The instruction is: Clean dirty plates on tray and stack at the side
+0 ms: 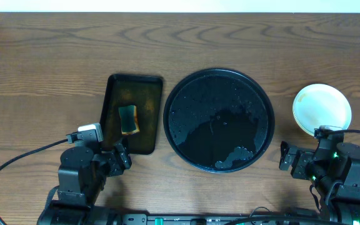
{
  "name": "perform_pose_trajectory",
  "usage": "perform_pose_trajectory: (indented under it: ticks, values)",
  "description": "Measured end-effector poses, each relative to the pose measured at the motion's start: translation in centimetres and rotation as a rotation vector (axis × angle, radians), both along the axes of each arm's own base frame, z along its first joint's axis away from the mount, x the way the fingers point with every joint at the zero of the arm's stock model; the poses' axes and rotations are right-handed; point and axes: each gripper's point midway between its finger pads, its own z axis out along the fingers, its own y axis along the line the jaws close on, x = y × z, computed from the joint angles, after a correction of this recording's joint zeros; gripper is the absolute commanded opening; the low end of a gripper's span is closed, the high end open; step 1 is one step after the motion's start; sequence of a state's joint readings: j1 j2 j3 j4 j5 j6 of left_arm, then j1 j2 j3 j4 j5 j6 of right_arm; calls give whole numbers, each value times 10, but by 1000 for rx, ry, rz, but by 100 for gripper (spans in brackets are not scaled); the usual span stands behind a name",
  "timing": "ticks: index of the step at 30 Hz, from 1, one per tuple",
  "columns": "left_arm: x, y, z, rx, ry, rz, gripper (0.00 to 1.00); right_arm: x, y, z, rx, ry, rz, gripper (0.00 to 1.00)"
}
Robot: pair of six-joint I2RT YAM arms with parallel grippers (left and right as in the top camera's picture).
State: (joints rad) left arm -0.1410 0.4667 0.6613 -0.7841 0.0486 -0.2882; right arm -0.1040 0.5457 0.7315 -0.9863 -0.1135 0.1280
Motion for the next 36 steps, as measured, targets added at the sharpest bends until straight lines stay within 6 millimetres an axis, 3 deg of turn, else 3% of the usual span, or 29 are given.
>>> perform_pose_trajectory:
  ticks: [6, 11, 19, 23, 27, 30, 36]
  values:
    - [0, 0, 0, 0, 0, 0, 83, -1, 2, 10, -25, -87, 18, 99]
    - [0, 0, -1, 0, 1, 0, 83, 8, 19, 53, -67, -434, 119, 99]
    - [0, 0, -1, 1, 3, 1, 84, 19, 33, 64, -81, -780, 179, 99]
    - [0, 1, -1, 2, 3, 2, 83, 32, 34, 60, -88, -875, 174, 99]
    - [0, 0, -2, 2, 4, 2, 83, 45, 33, 35, -94, -919, 163, 99]
    - [0, 1, -2, 2, 4, 2, 83, 49, 32, 8, -96, -856, 164, 99]
    - [0, 1, -2, 2, 5, 2, 83, 49, 32, -21, -114, -737, 178, 99]
